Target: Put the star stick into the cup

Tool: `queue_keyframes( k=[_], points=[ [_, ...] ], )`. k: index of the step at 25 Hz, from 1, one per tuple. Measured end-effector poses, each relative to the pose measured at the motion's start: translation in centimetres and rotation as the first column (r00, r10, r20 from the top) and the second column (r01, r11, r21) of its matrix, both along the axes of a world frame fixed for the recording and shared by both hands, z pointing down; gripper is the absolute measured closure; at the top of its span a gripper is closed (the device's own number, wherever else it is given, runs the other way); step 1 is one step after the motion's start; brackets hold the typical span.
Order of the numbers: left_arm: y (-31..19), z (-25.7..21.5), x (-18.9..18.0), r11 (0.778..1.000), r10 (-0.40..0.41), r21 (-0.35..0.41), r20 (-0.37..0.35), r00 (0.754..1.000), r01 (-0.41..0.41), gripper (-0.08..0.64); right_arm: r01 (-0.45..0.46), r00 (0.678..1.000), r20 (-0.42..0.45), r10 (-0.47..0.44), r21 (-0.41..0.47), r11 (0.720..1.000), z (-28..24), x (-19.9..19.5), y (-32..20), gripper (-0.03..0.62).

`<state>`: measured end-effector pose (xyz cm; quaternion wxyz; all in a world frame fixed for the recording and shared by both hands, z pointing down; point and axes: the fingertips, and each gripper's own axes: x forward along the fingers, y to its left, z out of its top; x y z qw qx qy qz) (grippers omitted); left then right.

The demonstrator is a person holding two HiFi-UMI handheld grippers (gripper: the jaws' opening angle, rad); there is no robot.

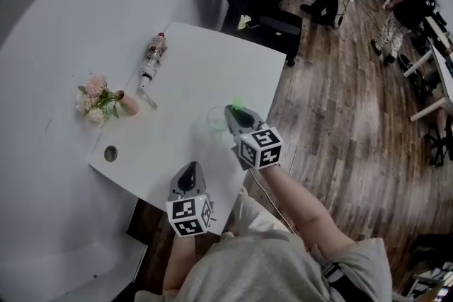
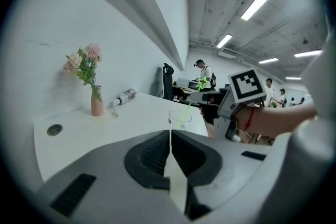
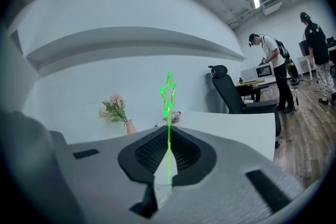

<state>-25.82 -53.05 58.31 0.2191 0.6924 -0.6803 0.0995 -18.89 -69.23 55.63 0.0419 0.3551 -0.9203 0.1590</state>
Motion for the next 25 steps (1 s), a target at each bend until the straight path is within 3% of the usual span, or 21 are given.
queue_keyframes(
  k=[14,25],
  points=[
    [-0.2,-0.3,0.2,1.0,0.01,0.009,0.003,1.0,-0.01,0.549,-0.1,0.992,-0.077,0.099,-0.014,0.995,1.9,2.8,-2.0,0.548],
    [0.2,-0.7,0.3,1.0,0.015,0.022,0.001,1.0,-0.015,0.549,-0.117,0.99,-0.089,0.113,-0.037,0.992,2.6,3.5,-2.1,0.532]
  ],
)
